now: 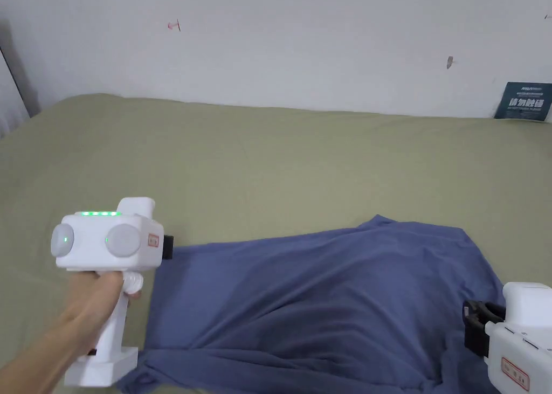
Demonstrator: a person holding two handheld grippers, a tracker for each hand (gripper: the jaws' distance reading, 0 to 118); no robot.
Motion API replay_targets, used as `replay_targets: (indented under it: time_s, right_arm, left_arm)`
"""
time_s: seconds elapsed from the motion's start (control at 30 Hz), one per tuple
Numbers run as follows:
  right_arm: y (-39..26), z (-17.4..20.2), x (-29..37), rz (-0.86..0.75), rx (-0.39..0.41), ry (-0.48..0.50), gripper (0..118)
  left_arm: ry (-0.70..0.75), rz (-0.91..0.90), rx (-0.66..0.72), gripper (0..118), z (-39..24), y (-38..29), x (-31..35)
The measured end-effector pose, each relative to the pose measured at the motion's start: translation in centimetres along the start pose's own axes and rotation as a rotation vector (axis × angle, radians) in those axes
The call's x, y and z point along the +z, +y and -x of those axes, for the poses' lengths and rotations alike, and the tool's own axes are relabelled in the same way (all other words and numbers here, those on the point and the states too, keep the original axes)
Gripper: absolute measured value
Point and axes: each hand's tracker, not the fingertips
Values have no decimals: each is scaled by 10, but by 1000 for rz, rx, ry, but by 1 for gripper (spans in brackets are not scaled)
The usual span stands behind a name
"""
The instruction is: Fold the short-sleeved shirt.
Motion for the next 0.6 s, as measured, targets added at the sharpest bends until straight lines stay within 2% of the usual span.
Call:
replay_targets:
  time_s: [0.03,0.1,0.33,0.43,0.47,0.53,0.57,0.6]
  right_arm:
    - [0,-1,-5,5,2,1,0]
    - [1,-3,-15,19,10,-4,0]
    - [0,-16,-36,60,20,-28,0]
    - [4,-24,-39,70,11,-26,0]
    - [6,-26,-41,73,12,-27,0]
    - [12,-32,-47,80,14,-32,0]
    - [15,-36,-52,83,16,-32,0]
    - [20,-40,-58,90,23,-33,0]
  left_arm:
    - [7,23,3,50,-1,9,-12]
    - [25,81,-11,117,-2,17,-39]
    - [107,184,-36,117,-16,5,-83]
    - [67,161,-20,91,-17,4,-71]
    - [57,144,-39,75,-19,5,-66]
    - [38,122,-99,8,-21,6,-59]
    - [16,119,-106,0,-21,8,-55]
    - [34,131,-116,0,-22,9,-56]
